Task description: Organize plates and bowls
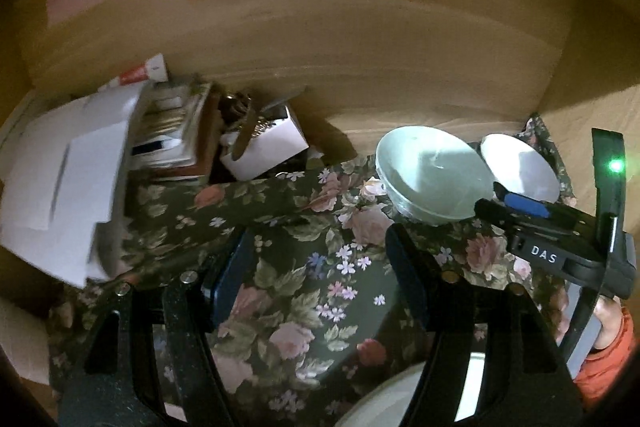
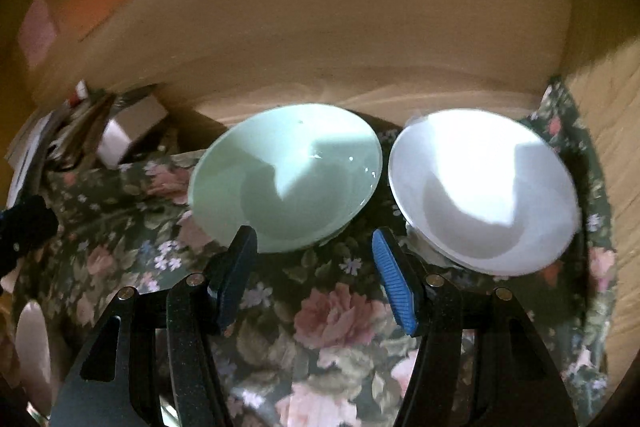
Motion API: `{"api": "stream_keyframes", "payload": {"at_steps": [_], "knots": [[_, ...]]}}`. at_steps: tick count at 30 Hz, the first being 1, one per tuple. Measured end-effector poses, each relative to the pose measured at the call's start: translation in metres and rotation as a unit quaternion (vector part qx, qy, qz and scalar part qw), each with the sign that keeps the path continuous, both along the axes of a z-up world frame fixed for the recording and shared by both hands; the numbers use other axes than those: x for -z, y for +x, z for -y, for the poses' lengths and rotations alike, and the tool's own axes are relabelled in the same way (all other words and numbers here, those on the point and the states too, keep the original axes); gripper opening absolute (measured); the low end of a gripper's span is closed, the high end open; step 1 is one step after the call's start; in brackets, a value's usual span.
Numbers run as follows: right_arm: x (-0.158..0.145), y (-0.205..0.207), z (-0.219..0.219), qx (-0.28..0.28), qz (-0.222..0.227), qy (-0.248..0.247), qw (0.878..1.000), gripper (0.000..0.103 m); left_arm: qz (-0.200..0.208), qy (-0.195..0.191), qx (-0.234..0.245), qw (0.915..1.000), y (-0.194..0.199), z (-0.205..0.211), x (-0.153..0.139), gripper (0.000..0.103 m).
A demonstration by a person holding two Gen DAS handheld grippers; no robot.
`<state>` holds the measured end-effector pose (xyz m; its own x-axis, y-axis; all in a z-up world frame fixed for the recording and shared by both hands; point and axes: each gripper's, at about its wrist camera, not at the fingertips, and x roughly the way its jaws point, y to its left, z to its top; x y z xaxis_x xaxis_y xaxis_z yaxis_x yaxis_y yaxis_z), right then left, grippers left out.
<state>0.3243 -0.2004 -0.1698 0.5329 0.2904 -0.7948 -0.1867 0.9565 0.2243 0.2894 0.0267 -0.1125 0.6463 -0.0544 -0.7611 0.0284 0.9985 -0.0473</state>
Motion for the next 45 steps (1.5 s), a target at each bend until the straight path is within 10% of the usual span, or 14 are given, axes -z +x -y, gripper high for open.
{"api": "stream_keyframes", "payload": {"at_steps": [11,20,31,45], "knots": [[0.022,0.024,-0.001,0.009,-0.041,0.031,0.999,0.050,-0.018,-0.005,0.005,0.9998,0.024,-0.001,0.017,0.068],[0.028,0.023,-0.023,-0.053,-0.044,-0.018,0.997,0.022,-0.032,-0.014,0.006,0.9994,0.027,-0.004,0.027,0.068],[0.016,-0.025,-0.047,-0.146,-0.064,-0.009,0.987,0.021,-0.077,-0.006,0.017,0.9969,0.029,0.009,0.049,0.068],[0.002,-0.046,-0.033,-0.110,-0.053,-0.001,0.992,0.026,-0.130,-0.008,0.052,0.9901,0.027,0.024,0.070,0.047]]}}
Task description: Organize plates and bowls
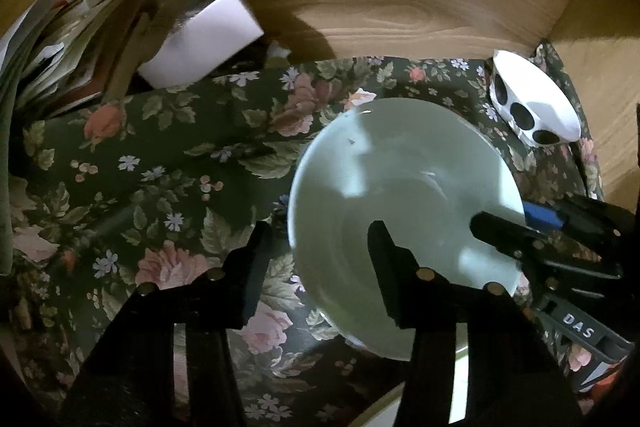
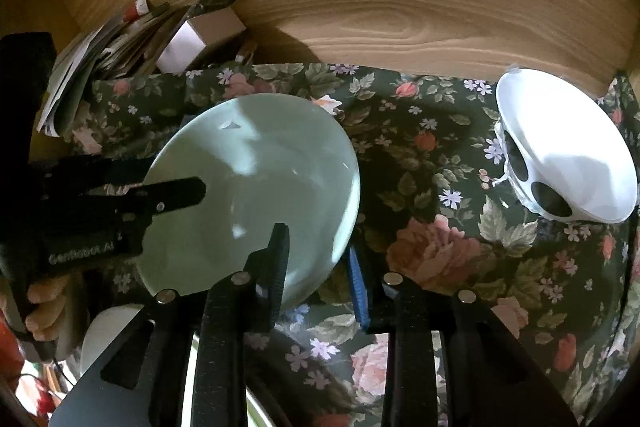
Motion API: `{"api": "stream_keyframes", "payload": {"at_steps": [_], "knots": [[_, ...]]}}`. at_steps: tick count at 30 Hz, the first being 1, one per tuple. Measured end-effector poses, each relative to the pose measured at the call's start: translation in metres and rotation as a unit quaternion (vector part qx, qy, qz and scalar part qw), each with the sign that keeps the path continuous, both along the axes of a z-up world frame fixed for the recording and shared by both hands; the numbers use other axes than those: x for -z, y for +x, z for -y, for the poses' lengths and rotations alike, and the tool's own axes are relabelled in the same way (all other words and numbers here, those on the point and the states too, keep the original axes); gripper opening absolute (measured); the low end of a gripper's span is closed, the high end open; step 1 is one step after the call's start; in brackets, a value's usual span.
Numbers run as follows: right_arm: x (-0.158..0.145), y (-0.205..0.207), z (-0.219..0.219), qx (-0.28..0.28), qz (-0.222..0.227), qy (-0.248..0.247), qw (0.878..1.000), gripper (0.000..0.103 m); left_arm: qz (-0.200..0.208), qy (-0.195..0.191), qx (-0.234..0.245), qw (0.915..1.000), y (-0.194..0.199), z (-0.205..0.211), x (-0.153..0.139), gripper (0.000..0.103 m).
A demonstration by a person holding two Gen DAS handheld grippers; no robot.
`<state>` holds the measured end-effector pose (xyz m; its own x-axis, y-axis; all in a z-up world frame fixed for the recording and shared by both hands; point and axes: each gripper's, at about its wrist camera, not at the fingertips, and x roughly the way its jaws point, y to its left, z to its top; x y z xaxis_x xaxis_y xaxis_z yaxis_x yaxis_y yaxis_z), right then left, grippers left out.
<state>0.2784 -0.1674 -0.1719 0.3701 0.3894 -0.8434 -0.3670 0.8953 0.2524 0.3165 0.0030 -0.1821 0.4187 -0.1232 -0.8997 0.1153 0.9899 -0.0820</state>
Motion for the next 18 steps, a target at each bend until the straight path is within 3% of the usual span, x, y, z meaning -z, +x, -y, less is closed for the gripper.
{"api": "stream_keyframes", "payload": {"at_steps": [5,12,18], "knots": [[0.009,0.006,-0.008,0.008,0.001,0.007,1.000,0.025,-0.019,-0.009,0.006,0.9998,0.003,0.006,0.009,0.033],[0.006,0.001,-0.004,0.018,0.012,0.018,1.000,0.025,0.004,0.011,0.013,0.9998,0.000,0.015,0.006,0.032],[-0.011,-0.009,0.000,0.024,0.033,0.026,0.999,0.025,0.030,0.006,0.016,0.9994,-0.012,0.015,-0.012,0.032]]}}
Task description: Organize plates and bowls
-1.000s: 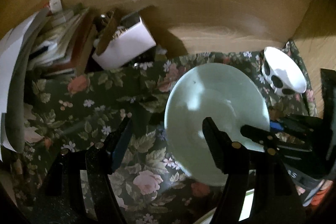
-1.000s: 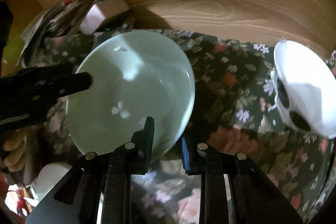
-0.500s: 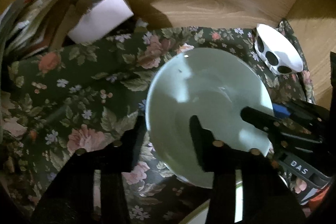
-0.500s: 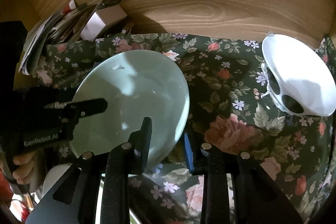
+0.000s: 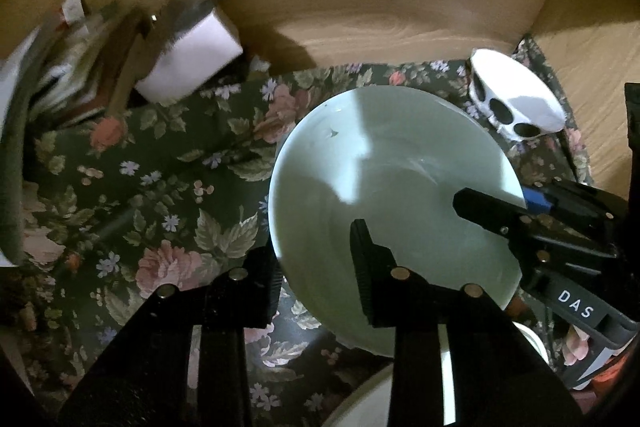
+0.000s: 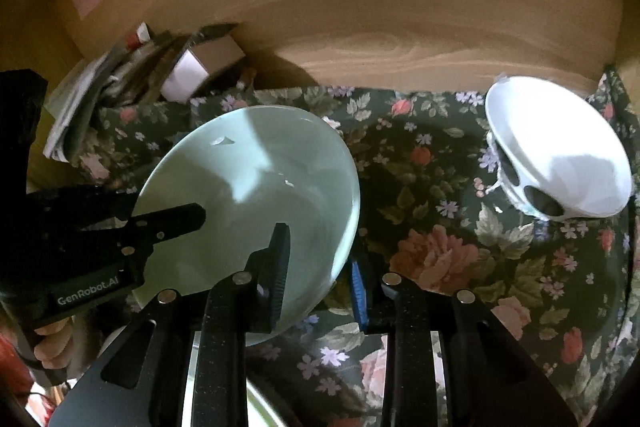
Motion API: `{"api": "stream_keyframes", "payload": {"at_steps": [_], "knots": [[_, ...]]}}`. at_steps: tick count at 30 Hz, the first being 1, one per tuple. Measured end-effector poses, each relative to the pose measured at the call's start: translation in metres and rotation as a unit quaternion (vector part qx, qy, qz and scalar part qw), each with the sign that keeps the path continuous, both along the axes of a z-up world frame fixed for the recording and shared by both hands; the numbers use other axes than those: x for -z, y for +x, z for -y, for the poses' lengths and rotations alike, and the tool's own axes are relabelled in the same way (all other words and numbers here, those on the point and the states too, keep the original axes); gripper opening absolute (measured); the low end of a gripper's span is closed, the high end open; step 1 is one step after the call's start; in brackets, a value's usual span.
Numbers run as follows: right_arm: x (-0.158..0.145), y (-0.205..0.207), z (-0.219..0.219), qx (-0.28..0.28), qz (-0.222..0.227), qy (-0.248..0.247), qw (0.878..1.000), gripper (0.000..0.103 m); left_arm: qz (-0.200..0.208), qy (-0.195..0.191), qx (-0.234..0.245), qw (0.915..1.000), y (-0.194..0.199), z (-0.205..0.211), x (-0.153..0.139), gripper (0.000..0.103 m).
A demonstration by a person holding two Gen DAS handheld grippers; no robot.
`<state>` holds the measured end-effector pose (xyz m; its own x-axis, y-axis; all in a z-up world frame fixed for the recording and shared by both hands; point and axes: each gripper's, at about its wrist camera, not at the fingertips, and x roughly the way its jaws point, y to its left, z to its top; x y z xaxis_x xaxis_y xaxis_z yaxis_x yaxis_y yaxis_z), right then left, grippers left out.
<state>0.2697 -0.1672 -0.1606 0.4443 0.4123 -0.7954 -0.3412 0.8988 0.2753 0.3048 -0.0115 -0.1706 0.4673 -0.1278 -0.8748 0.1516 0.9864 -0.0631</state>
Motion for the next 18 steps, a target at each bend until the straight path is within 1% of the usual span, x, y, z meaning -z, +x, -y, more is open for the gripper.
{"api": "stream_keyframes", "payload": {"at_steps": [4,9,18], "knots": [[-0.019,-0.010,0.001,0.005,0.025,0.004,1.000,0.025,0.035,-0.004,0.003,0.9994,-0.016,-0.002,-0.020,0.031],[-0.037,-0.023,0.001,0.005,0.045,0.010,0.999,0.024,0.065,-0.013,-0.001,0.9978,-0.033,-0.007,-0.043,0.031],[-0.067,-0.052,-0.009,-0.004,0.079,0.014,0.997,0.024,0.100,-0.028,-0.012,0.9945,-0.069,-0.024,-0.073,0.031]]}}
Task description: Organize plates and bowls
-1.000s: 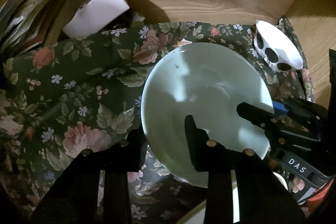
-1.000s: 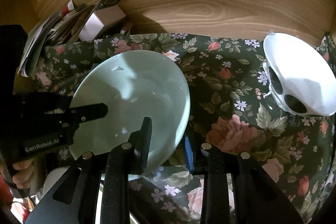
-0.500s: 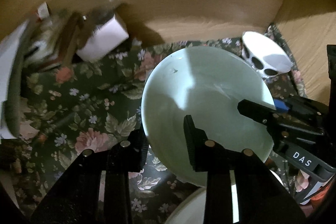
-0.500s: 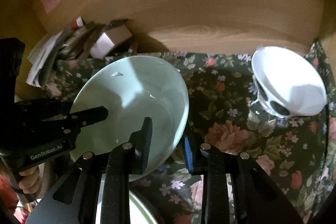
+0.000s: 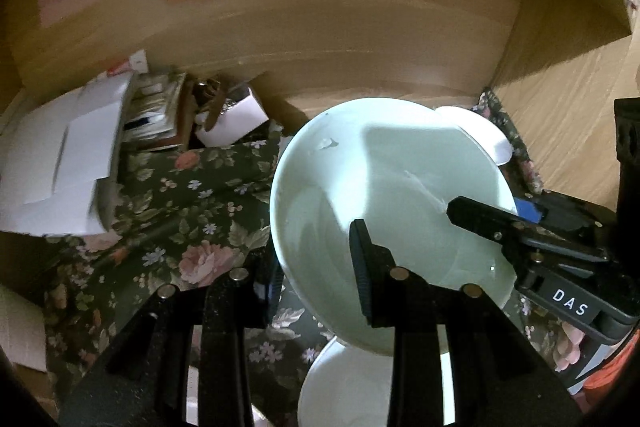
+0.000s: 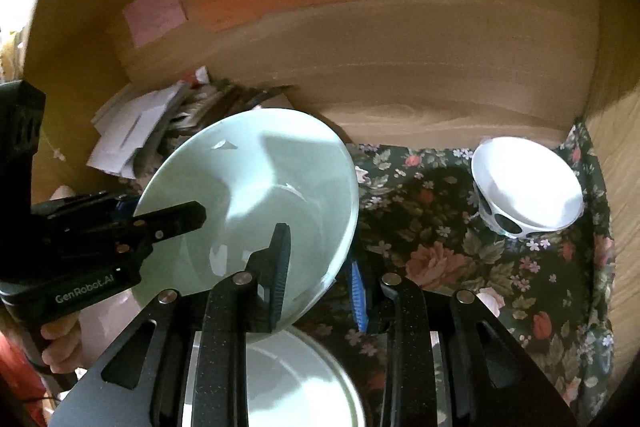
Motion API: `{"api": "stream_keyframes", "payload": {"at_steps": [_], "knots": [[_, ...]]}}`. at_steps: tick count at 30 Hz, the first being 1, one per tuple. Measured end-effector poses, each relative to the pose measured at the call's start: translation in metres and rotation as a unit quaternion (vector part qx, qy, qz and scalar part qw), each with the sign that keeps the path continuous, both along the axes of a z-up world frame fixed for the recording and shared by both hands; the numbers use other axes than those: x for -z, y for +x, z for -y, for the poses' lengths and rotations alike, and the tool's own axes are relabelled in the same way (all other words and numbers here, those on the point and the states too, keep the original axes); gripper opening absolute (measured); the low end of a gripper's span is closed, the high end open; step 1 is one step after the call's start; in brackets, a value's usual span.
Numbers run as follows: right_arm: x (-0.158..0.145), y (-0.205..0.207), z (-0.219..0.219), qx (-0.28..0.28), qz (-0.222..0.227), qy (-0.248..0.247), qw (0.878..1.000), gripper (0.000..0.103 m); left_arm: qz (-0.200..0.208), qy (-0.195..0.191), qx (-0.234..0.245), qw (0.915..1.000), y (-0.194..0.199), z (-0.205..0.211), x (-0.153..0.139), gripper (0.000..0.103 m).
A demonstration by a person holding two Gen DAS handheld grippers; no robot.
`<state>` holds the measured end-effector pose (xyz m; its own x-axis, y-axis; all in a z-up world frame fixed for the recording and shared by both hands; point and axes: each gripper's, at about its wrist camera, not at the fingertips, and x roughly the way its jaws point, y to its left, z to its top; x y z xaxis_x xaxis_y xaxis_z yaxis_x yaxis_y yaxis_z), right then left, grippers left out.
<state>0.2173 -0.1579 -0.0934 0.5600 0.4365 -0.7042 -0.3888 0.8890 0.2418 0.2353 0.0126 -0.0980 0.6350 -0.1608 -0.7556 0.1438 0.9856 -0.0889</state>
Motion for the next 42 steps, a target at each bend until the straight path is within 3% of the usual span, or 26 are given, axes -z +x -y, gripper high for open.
{"api": "stream_keyframes", "payload": {"at_steps": [22,42], "knots": [[-0.015,-0.059,-0.068,-0.058,0.029,0.011,0.998,0.024,0.030,-0.024,-0.061,0.9974,-0.097,-0.074,-0.016,0.031],[0.008,-0.092,-0.135,-0.126,0.002,0.015,0.992,0.024,0.017,-0.030,-0.122,0.9919,-0.162,-0.139,0.008,0.031]]}}
